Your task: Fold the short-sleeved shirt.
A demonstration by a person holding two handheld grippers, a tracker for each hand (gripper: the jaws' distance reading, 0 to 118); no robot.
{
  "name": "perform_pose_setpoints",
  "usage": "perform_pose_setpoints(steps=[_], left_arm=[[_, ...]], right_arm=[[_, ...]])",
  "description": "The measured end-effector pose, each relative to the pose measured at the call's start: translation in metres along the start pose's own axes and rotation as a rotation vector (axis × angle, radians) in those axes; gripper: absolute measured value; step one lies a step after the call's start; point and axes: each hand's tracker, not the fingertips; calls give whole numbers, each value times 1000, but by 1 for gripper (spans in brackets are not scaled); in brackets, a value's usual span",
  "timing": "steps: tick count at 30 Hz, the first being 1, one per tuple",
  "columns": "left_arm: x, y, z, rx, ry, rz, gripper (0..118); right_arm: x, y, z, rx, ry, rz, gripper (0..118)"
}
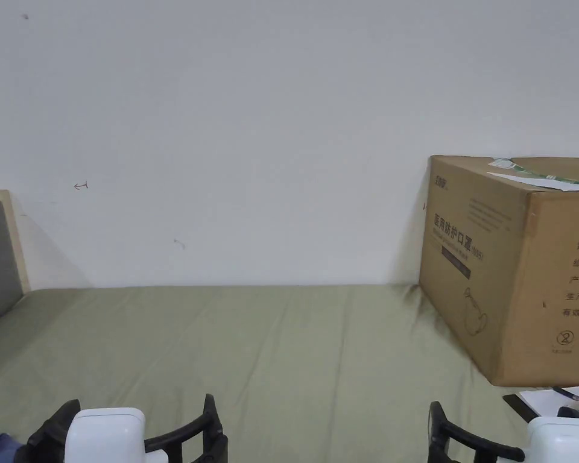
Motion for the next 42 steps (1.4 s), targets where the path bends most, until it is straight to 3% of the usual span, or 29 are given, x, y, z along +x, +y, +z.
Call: perform_pose_setpoints(steps=[21,25,26,28,30,32,33,35,37,38,40,42], left_arm=[[-3,-2,-6,-24,-11,-3,118],[-2,2,-7,-24,-6,-18,118],[-1,4,-8,-23,-7,-45,118],[12,8,-10,3,47,-255,118],[39,-1,-16,40,109,-724,118],[56,-27,-18,143,129,-1212,118],[60,-41,-18,211,158,-1416,118],[59,-54,-19,278,172,-1562,118],[60,-50,-17,220,96,-1424,118],[62,-41,-17,152,55,-1262,118],[57,-19,-20,18,-14,-935,118],[43,0,-25,-91,-56,-557,118]], right_arm=[[-8,0,-3,-19,46,39,118],[-5,2,-5,-19,46,-1,118],[-1,1,-6,-21,45,-83,118],[13,-4,-13,-100,-37,-342,118],[40,-28,-28,-312,-142,-878,118],[66,-73,-38,-520,-129,-1422,118],[72,-96,-36,-566,-119,-1642,118],[70,-119,-30,-582,-156,-1820,118],[68,-116,-30,-561,-93,-1726,118],[69,-107,-33,-537,-52,-1620,118],[70,-79,-36,-453,-11,-1372,118],[57,-37,-32,-290,35,-998,118]])
